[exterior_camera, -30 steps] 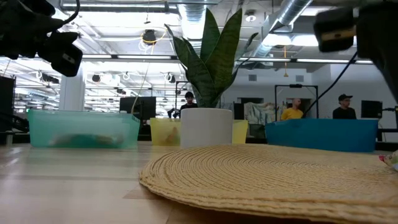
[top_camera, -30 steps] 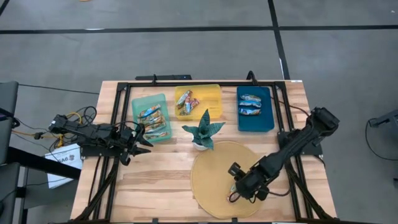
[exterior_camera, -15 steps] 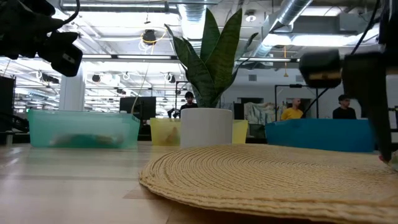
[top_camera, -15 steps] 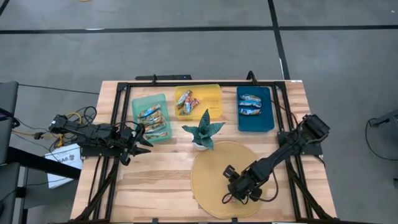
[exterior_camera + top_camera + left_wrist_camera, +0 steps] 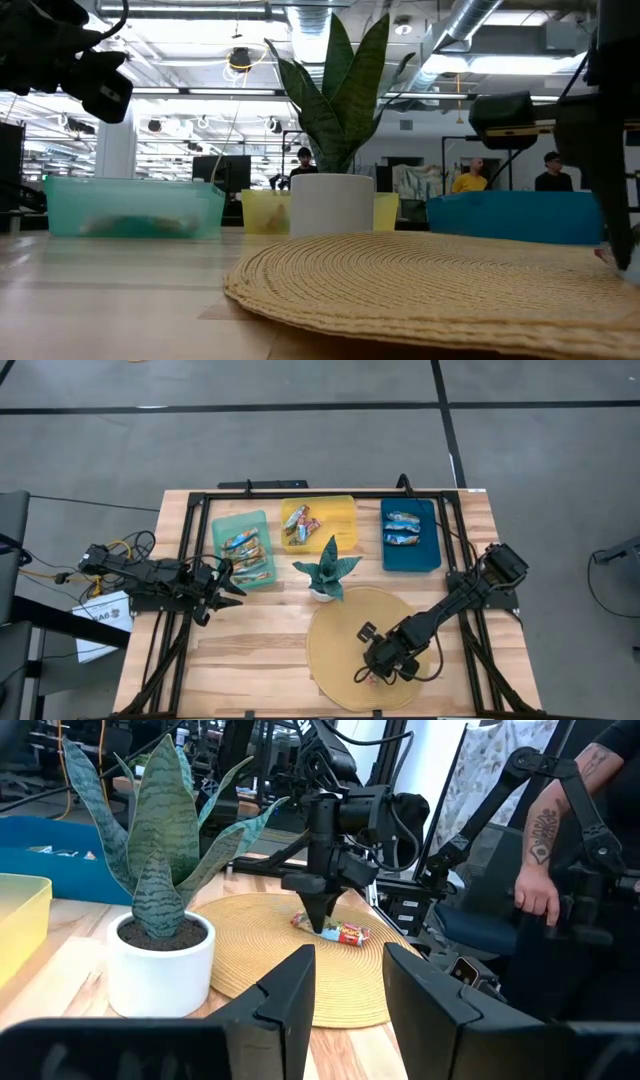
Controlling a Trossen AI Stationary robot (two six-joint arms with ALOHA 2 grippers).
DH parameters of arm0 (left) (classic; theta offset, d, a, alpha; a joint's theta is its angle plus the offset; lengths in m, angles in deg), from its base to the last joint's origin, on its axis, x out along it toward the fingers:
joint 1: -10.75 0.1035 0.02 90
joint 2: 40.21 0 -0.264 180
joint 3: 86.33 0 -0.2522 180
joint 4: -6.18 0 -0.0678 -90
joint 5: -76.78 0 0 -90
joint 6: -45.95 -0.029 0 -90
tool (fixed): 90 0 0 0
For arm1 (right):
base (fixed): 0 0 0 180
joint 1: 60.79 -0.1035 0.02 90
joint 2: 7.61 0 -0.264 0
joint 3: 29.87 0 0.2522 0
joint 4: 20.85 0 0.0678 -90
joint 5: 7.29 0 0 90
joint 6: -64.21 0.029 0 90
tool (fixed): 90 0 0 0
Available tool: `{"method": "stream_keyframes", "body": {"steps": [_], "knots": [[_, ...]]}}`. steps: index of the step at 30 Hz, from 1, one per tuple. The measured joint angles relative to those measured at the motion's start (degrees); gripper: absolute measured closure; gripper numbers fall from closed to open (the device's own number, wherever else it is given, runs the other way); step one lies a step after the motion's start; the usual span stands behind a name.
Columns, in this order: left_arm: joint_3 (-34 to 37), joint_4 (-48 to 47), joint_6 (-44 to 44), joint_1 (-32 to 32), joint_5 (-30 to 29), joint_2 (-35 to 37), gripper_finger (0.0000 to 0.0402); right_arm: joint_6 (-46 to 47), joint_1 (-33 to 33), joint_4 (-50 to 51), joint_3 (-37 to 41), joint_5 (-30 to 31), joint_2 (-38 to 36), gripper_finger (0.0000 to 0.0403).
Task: Pick and place Granola Bars by type
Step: Put the red granola bar into the yellow bin
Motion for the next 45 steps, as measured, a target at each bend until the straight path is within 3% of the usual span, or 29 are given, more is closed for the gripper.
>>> {"method": "stream_keyframes", "body": {"steps": [7,14,35,45], "knots": [[0.0,0.0,0.0,0.0,0.0,0.0,0.029,2.5,0.3,0.0,0.0,-0.1,-0.1,0.0392],[0.0,0.0,0.0,0.0,0.0,0.0,0.029,6.0,1.5,-3.5,0.0,-2.3,-2.6,0.0383],[0.0,0.0,0.0,0.0,0.0,0.0,0.029,16.7,11.5,-26.5,0.0,-3.5,-28.1,0.038],[0.0,0.0,0.0,0.0,0.0,0.0,0.029,16.6,14.6,-29.9,0.0,-3.4,-38.2,0.0386]]}}
